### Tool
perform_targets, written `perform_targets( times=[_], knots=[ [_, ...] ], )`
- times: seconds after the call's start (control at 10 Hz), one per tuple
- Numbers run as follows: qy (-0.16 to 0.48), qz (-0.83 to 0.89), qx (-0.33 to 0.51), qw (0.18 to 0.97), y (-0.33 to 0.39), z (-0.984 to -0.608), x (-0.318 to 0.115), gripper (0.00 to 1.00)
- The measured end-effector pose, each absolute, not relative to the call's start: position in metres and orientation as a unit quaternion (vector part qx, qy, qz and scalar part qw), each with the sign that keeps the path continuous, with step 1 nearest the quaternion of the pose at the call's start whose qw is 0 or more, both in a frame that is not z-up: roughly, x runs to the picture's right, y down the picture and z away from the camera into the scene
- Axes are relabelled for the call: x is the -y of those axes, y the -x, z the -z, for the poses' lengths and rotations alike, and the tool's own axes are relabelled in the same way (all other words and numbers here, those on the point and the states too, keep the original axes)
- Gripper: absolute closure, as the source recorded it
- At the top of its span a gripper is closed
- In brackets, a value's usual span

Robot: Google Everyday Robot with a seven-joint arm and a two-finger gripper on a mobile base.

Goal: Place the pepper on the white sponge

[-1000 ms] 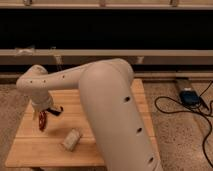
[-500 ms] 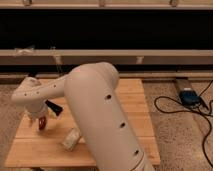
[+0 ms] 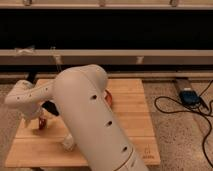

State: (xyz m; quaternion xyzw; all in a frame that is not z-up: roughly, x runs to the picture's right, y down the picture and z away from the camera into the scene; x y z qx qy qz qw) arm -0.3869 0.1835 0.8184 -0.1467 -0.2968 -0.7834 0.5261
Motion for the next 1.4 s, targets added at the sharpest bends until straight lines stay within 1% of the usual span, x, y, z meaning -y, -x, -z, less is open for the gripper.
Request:
perform_targets(
  times=[0.4, 0.6, 0.7, 0.8, 0.9, 1.0, 1.2, 1.3, 1.4],
  knots=[
    [0.145, 0.783, 0.296, 0.528, 0.396, -0.837, -0.172, 0.2],
    [0.15, 0.784, 0.296, 0.524, 0.399, -0.848, -0.177, 0.35],
    [0.154, 0.784, 0.294, 0.525, 0.397, -0.852, -0.178, 0.45],
    [0.159, 0.784, 0.293, 0.525, 0.393, -0.857, -0.181, 0.57],
    [0.159, 0.783, 0.293, 0.525, 0.391, -0.857, -0.181, 0.64],
    [0.158, 0.782, 0.295, 0.527, 0.386, -0.853, -0.179, 0.75],
    [0.146, 0.774, 0.304, 0.536, 0.371, -0.83, -0.168, 0.95],
    [0.14, 0.77, 0.308, 0.541, 0.36, -0.817, -0.161, 0.99],
    [0.136, 0.767, 0.31, 0.545, 0.348, -0.805, -0.157, 1.0]
  ],
)
